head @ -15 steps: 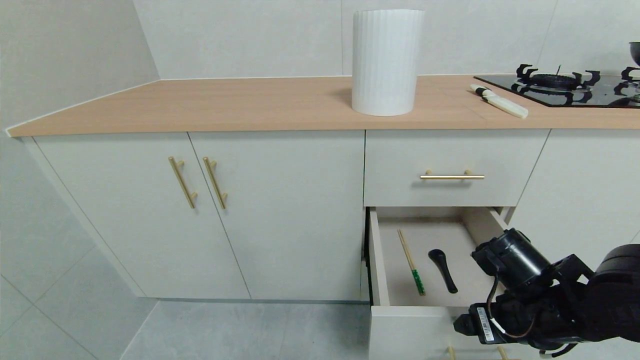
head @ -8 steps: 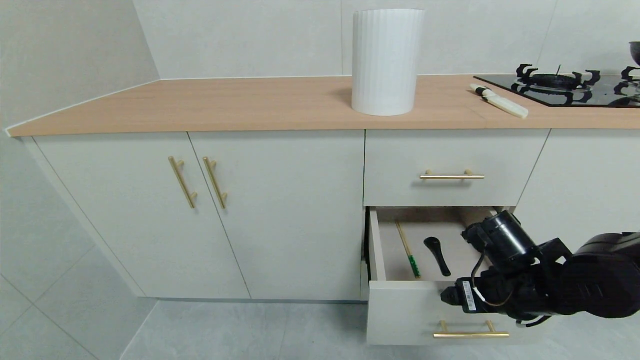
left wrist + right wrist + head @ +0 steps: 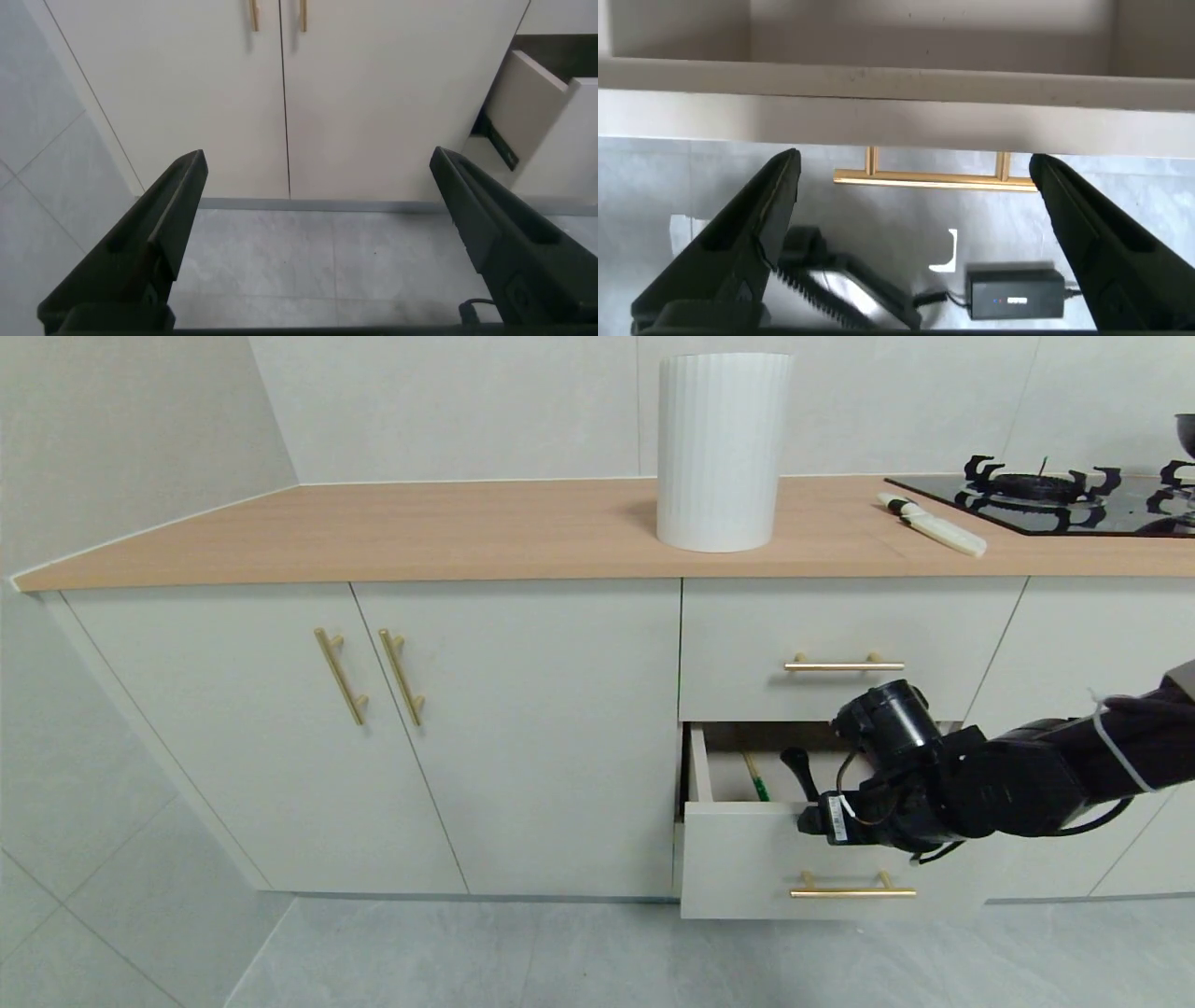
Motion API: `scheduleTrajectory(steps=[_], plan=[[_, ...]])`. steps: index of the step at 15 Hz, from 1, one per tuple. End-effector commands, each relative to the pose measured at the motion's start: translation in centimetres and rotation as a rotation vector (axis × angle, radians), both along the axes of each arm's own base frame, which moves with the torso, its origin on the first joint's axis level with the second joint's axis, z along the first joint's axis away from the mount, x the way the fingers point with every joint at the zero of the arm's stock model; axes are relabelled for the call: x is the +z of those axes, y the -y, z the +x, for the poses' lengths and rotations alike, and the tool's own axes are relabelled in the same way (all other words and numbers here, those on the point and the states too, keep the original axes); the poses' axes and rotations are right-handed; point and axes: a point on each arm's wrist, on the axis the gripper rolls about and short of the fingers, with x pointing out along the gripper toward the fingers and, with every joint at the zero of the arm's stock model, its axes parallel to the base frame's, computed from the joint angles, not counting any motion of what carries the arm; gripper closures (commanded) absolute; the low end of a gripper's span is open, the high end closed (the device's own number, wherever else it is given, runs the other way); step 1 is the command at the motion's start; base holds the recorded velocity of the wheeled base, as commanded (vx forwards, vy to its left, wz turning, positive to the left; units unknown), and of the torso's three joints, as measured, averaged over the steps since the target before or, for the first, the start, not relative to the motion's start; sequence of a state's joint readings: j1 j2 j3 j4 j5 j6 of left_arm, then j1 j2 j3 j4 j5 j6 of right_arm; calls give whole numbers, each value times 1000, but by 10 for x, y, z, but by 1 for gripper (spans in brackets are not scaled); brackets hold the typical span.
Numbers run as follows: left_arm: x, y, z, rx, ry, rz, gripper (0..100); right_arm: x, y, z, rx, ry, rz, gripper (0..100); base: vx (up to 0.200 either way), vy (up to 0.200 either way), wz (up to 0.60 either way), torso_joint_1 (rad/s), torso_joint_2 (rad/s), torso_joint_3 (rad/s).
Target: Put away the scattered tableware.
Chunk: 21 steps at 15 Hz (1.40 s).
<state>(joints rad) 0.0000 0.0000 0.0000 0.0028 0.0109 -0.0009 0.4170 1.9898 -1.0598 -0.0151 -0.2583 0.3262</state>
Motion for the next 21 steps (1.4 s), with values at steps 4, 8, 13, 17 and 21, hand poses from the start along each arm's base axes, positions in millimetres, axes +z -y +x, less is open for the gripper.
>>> scheduleTrajectory(steps=[4, 8, 13, 17, 21], plan=[[0, 0, 0, 0, 0, -1, 0, -6, 3, 49, -30, 54, 0, 0, 0, 0, 0, 0, 0, 0], [0, 0, 0, 0, 0, -1, 0, -14, 6, 62, -48, 87, 13, 0, 0, 0, 0, 0, 0, 0], [0, 0, 0, 0, -2, -1, 0, -32, 12, 77, -78, 170, 40, 0, 0, 0, 0, 0, 0, 0], [0, 0, 0, 0, -2, 1, 0, -41, 17, 86, -95, 233, 58, 0, 0, 0, 0, 0, 0, 0], [0, 0, 0, 0, 0, -1, 0, -51, 18, 96, -106, 293, 78, 0, 0, 0, 0, 0, 0, 0]])
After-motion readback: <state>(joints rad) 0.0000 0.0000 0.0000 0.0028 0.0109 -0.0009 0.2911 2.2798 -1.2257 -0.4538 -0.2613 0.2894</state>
